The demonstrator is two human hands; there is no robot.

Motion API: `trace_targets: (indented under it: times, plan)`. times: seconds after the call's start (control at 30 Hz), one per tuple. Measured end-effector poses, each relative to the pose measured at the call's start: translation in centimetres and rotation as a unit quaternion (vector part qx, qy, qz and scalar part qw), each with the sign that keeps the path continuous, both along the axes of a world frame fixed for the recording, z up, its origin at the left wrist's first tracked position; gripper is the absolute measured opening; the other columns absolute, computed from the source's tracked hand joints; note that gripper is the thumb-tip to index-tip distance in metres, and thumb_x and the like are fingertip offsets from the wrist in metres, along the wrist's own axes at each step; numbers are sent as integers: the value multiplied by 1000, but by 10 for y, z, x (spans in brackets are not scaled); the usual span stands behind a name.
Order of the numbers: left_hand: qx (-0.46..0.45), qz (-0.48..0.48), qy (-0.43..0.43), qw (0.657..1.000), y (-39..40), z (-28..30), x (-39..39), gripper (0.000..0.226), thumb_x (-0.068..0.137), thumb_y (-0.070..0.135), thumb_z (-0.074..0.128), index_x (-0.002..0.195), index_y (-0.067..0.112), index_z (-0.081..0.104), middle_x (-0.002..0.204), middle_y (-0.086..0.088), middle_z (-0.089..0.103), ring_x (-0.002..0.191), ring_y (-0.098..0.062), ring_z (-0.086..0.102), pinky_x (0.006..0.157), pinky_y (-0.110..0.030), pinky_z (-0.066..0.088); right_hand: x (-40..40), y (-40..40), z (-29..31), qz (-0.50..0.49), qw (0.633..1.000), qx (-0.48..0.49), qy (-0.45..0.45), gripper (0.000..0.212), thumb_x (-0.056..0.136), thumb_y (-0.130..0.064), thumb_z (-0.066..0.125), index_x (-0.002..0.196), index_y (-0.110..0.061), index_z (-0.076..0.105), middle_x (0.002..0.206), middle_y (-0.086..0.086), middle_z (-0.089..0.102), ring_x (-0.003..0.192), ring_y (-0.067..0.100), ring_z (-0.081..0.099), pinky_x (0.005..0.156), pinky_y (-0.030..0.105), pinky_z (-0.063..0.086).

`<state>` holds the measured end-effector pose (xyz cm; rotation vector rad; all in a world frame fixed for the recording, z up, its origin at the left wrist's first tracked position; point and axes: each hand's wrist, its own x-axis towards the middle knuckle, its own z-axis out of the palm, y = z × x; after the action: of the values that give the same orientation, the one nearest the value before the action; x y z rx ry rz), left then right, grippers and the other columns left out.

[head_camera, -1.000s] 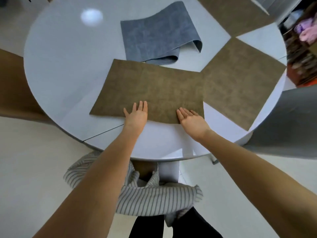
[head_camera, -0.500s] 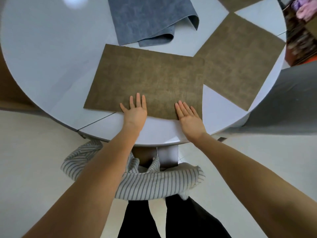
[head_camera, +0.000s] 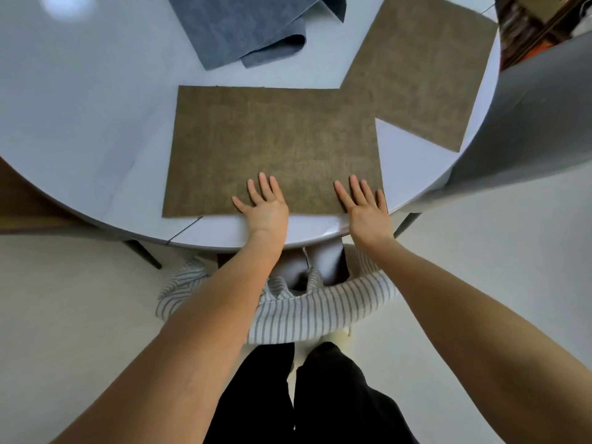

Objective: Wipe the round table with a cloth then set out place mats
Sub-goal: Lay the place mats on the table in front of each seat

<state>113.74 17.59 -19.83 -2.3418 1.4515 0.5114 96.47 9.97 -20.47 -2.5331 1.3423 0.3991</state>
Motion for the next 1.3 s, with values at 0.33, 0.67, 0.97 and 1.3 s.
trace_targets:
  times: [0.33,0.67,0.97,1.3]
  plan:
    - [-256,180,125,941,32,37,83,41,91,12,50,132,16,54,136,-9,50,121,-28,49,96,-44,45,35,14,20,-29,998,34,-36,66,97,-32,42,154,-18,13,162,13,-2,149,25,-7,118,47,-6]
    - [-228,389,138,882,64,17,168,45,94,31,59,122,-5,56,145,-12,37,131,-29,41,102,-43,41,172,58,17,149,984,88,-35,76,96,-41,51,155,-19,8,161,16,-8,149,26,-9,120,46,-3]
    - [-174,371,170,896,79,15,190,52,92,39,61,121,-4,57,160,-4,10,143,-20,25,101,-37,40,194,70,22,221,974,37,35,63,102,-21,37,154,-7,5,161,19,-1,148,36,2,120,47,13]
    - [-137,322,252,902,97,12,193,34,98,26,53,105,-5,66,158,-18,-18,146,-27,16,116,-33,20,182,95,19,160,985,37,-49,56,83,23,39,132,-2,37,162,13,0,150,22,3,105,33,43]
